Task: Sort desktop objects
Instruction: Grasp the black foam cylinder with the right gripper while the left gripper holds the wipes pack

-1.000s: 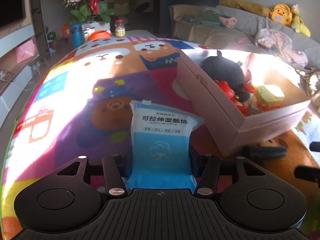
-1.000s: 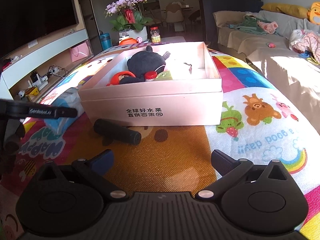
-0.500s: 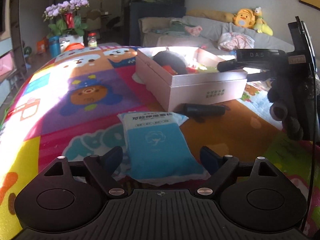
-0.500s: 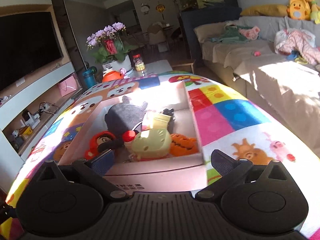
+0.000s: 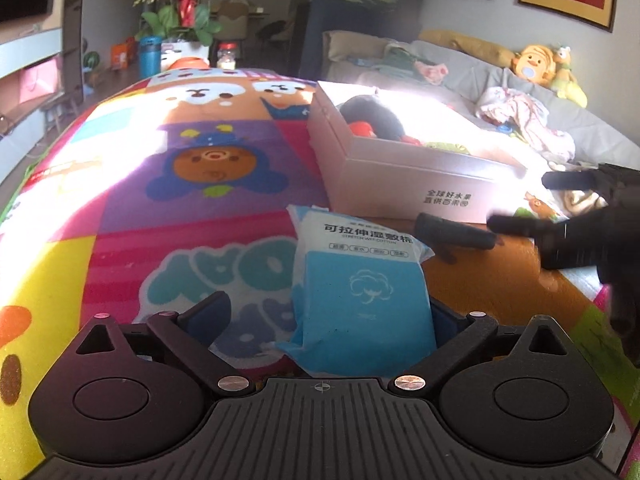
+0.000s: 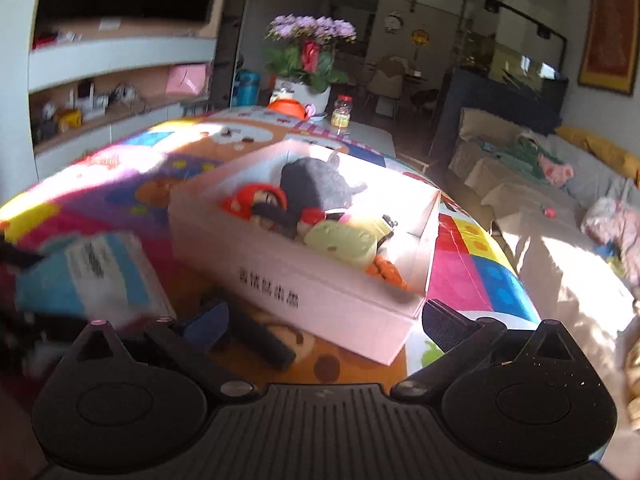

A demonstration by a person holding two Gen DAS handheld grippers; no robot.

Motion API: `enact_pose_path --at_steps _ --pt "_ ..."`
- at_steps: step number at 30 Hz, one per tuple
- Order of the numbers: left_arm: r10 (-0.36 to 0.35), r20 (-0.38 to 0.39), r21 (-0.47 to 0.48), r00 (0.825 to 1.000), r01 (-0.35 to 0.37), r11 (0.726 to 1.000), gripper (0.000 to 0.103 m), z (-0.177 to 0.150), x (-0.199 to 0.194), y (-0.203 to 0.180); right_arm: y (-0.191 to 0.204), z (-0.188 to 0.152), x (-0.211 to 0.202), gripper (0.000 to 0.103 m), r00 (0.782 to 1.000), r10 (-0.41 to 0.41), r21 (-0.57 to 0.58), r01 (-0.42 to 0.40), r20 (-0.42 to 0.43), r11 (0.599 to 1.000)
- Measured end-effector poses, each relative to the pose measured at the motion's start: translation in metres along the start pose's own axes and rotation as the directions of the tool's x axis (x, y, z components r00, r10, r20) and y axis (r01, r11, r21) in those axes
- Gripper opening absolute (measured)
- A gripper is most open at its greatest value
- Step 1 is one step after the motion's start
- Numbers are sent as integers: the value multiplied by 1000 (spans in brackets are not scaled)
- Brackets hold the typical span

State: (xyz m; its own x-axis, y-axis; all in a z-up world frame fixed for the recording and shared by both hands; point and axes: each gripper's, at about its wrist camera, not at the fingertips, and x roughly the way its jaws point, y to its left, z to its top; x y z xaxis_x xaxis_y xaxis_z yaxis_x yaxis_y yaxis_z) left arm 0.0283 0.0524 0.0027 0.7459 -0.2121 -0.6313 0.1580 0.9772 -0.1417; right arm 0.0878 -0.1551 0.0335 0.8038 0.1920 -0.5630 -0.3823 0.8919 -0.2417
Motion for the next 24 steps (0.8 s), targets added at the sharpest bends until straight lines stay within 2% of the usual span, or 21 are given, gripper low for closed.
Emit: enact_pose_path --at_steps 2,4,7,8,9,11,13,18,20,23,24 --pt "16 -3 17 1000 -16 1000 102 0 1 -3 9 -10 3 94 999 -16 -72 14 -35 997" --pt "22 -4 23 1000 -22 999 102 -1 1 -4 8 -11 11 93 997 -51 -54 48 -61 997" --pt "25 -2 18 1000 -25 1000 102 -2 1 -4 -1 -8 25 93 974 -211 19 214 -85 977" --pt "26 -2 18 1000 -26 1000 102 -2 1 -4 -2 -7 25 93 968 -233 43 238 -90 970" --pt "26 -1 17 1000 -26 1000 102 -2 1 -4 -5 -5 22 93 975 -206 79 213 -88 974" --pt "25 -1 17 1000 -25 1000 102 -2 1 -4 -4 -4 14 99 994 -87 154 97 -73 983" --pt "24 -1 16 1000 -24 1000 102 -2 1 -4 3 -1 13 100 997 -24 206 38 -70 978" --pt "27 4 10 1000 -27 1000 102 -3 0 -4 14 12 40 101 992 46 362 1 -121 932" --pt "24 5 5 1000 -24 1000 102 -3 0 -3 20 16 53 100 989 46 376 10 -141 927" --pt "19 8 -1 1000 -19 1000 102 -2 0 -2 27 17 66 84 985 11 358 52 -171 932" --pt "20 8 -2 1000 -20 1000 102 -2 0 -2 28 17 64 76 987 0 349 58 -163 935"
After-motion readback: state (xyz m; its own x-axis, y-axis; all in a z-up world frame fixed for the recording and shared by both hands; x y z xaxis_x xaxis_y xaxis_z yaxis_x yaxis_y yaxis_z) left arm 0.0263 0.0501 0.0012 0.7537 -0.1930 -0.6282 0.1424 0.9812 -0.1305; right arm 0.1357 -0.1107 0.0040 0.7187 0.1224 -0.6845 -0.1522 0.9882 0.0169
